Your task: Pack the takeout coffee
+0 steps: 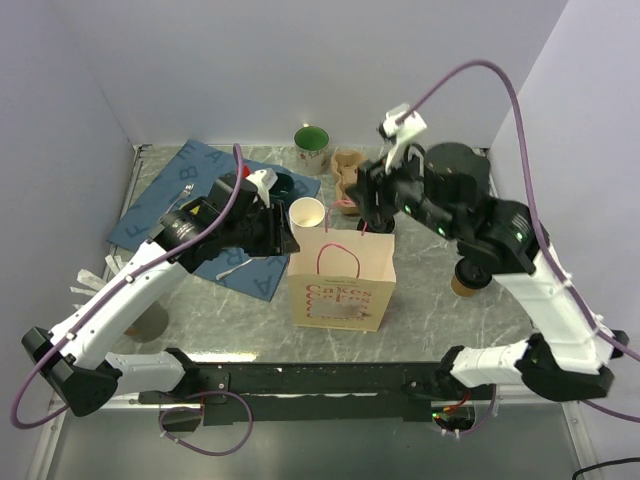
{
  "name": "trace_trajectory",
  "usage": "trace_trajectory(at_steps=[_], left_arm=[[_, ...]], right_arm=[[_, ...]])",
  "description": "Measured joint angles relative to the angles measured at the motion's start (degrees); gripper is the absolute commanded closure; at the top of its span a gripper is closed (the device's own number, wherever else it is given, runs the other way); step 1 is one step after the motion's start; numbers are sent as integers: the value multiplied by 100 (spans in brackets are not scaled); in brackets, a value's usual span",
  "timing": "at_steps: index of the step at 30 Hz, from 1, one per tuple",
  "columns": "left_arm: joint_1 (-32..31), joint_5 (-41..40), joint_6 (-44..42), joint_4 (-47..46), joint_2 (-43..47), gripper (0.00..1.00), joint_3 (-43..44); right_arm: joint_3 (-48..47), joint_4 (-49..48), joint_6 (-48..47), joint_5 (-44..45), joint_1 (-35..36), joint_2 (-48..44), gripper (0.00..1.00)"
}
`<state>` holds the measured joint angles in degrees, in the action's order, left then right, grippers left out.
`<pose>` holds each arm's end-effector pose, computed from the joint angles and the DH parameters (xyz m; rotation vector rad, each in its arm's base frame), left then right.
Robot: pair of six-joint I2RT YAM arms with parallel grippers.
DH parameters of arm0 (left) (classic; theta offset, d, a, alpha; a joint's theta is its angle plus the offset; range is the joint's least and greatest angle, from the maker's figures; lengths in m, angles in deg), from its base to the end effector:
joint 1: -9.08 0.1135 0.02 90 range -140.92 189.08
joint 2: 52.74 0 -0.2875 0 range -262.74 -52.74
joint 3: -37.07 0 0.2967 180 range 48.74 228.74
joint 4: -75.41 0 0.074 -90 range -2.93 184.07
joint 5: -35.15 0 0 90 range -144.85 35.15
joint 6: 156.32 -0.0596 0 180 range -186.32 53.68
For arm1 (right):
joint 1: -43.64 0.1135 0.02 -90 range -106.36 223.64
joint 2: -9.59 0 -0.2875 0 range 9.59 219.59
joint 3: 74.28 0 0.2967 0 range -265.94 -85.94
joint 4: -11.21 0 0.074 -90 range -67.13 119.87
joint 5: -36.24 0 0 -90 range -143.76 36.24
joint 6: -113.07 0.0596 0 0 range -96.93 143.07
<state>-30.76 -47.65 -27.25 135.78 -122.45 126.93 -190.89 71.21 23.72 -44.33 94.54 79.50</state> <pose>0.2259 -0.1982 0.3994 0.0868 2.4170 -0.8302 0.1677 0.1909 0.5689 -0.6664 1.7012 0.4918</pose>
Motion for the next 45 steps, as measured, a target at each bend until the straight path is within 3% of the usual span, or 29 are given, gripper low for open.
trace_trajectory(at_steps=[2, 6, 8, 19, 26, 27, 30, 33, 40, 43, 45], left_arm=[[0, -13, -61, -20, -9, 57, -15], [0, -48, -162, -120, -63, 89, -20], [-4, -55, -190, -129, -66, 99, -20], [-11, -122, -260, 208, 24, 98, 70], [-11, -308, -190, 717, -9, 86, 345], [-11, -323, -173, 748, -11, 72, 356], [-11, -378, -15, 809, -9, 48, 376], [-11, -402, 131, 822, -9, 34, 422], [-11, -476, 278, 1021, 13, 18, 632], [-11, -562, 282, 1150, 22, 1, 804], [-11, -713, 361, 1303, 22, 3, 935]], right_arm=[[-282, 111, 275, 181, -181, 291, 41], [-542, 378, 817, 321, -776, 717, 42], [-533, 452, 1062, 345, -1154, 859, 42], [-229, 190, 1467, 264, -2236, 2011, 40], [-566, -201, 1318, -13, -2771, 3300, 39], [-704, -238, 1294, -31, -2848, 3517, 39], [-1034, -361, 1139, -90, -3032, 4048, 38], [-1154, -553, 933, -195, -3165, 4411, 39], [-1502, -675, 686, -481, -3318, 5071, 42], [-1718, -710, 678, -529, -3316, 5342, 43], [-1899, -721, 697, -538, -3305, 5534, 44]])
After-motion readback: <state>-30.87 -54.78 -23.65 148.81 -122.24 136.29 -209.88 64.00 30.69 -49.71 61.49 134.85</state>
